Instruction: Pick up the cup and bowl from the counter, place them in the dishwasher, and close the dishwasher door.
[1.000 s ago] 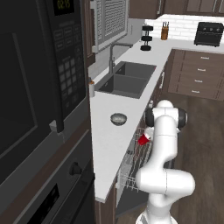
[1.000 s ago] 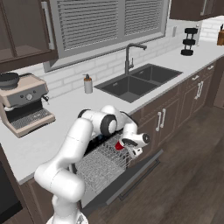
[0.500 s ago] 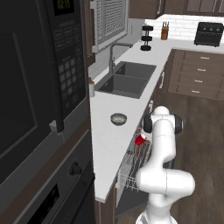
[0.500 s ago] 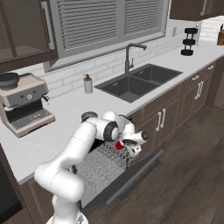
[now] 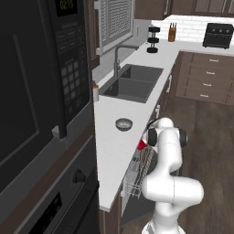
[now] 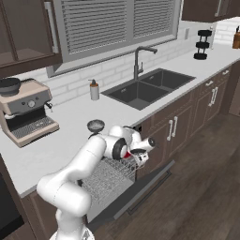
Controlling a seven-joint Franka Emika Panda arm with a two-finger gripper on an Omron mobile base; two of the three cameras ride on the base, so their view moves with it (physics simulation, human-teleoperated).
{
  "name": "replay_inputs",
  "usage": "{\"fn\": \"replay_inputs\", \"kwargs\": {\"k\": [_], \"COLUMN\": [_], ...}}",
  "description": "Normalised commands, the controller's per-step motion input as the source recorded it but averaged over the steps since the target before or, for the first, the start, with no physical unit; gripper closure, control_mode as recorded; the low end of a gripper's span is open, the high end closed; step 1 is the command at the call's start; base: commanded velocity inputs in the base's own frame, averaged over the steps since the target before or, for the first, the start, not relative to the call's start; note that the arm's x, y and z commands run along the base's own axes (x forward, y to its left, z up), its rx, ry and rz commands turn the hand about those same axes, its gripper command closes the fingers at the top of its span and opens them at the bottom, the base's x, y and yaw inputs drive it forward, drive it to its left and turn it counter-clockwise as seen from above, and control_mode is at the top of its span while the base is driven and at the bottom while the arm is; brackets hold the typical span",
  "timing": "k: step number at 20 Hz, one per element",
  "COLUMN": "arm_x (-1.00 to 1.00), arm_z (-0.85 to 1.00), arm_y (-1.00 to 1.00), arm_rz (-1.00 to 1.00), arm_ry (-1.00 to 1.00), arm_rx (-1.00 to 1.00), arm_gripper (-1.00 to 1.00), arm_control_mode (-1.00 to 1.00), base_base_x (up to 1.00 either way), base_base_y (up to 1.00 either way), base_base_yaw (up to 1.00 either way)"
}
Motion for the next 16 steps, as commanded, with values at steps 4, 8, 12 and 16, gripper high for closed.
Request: {"fn": "replay_inputs", "kwargs": {"k": [4,8,12,16], "arm_x": [0.02,-0.32,-0.25,-0.44], "arm_z": [-0.19,0.0,0.03,0.48], "arm_y": [-0.03,-0.24,-0.16,-0.17], "arm_rz": [0.0,-0.03,-0.02,-0.01], "arm_ry": [0.01,0.0,0.0,-0.03], "arm_rx": [0.0,0.0,0.0,0.01], "arm_gripper": [-1.0,-1.0,-1.0,-1.0], "arm_control_mode": [-1.0,-1.0,-1.0,-1.0], "base_base_x": [0.0,0.0,0.0,0.0], "base_base_y": [0.0,0.0,0.0,0.0], "base_base_yaw": [0.0,0.0,0.0,0.0]}}
